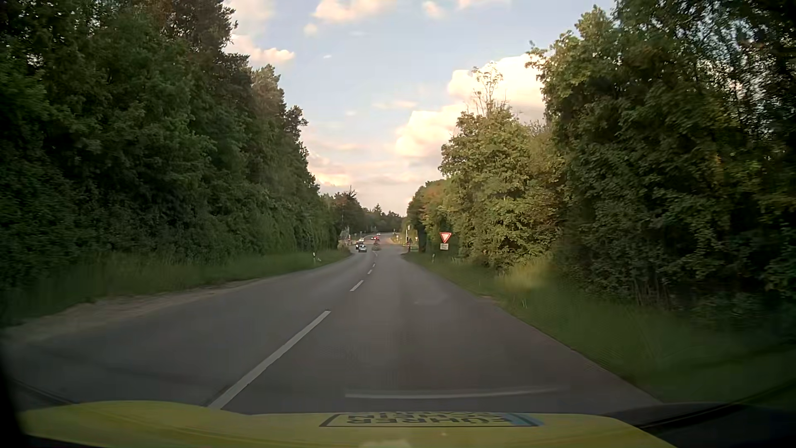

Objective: Follow the waypoints while adhering to traffic rules and regulations

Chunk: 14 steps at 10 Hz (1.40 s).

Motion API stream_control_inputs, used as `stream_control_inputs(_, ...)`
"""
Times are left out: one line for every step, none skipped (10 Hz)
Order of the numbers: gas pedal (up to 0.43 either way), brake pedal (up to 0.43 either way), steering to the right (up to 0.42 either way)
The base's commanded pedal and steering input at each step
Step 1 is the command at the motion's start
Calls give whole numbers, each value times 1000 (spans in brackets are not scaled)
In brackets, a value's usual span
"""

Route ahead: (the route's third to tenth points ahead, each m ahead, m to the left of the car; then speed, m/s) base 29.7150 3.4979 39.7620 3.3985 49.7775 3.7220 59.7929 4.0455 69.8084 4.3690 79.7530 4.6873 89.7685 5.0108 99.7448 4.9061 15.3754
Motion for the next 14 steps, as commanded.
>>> stream_control_inputs(0, 0, -7)
stream_control_inputs(0, 0, -7)
stream_control_inputs(0, 0, -7)
stream_control_inputs(0, 0, -6)
stream_control_inputs(0, 0, -7)
stream_control_inputs(0, 0, -6)
stream_control_inputs(0, 0, -6)
stream_control_inputs(0, 0, -6)
stream_control_inputs(0, 0, -6)
stream_control_inputs(0, 0, -5)
stream_control_inputs(0, 0, -5)
stream_control_inputs(0, 0, -5)
stream_control_inputs(0, 0, -4)
stream_control_inputs(0, 0, -3)
